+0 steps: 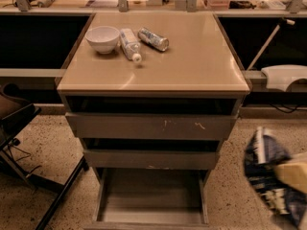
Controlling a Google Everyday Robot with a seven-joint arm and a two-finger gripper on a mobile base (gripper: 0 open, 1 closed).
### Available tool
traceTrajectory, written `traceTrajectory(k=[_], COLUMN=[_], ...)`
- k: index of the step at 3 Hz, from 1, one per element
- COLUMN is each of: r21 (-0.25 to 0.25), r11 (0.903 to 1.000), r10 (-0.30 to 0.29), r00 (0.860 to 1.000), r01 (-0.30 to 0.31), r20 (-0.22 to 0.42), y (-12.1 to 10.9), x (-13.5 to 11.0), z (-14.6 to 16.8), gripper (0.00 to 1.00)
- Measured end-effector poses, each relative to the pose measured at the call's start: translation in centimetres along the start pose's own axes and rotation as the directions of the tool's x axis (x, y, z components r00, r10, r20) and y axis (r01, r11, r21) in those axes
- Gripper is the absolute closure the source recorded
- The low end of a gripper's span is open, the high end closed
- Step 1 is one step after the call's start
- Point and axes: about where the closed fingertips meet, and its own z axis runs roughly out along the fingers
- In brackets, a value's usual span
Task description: Place blue chip bag into bottom drawer
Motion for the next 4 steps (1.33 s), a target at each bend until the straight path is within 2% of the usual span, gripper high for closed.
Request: traceTrajectory(k=[1, 2, 3, 4], r21=[-0.024, -0.024, -0.039, -0.161], r11=[0.9992, 0.9992, 0.999, 0.9866], r10=[-0.032, -0.032, -0.022, -0.049], r00=[0.999, 0.999, 1.0, 0.992], r01=[0.032, 0.032, 0.022, 0.03], r20=[-0.015, -0.015, -0.011, -0.116], y=[2.2, 2.2, 3.0, 7.8], x=[0.5, 0.5, 1.5, 5.8], z=[3.9, 3.9, 7.5, 18.9], gripper=[1.0, 1.0, 1.0, 1.0])
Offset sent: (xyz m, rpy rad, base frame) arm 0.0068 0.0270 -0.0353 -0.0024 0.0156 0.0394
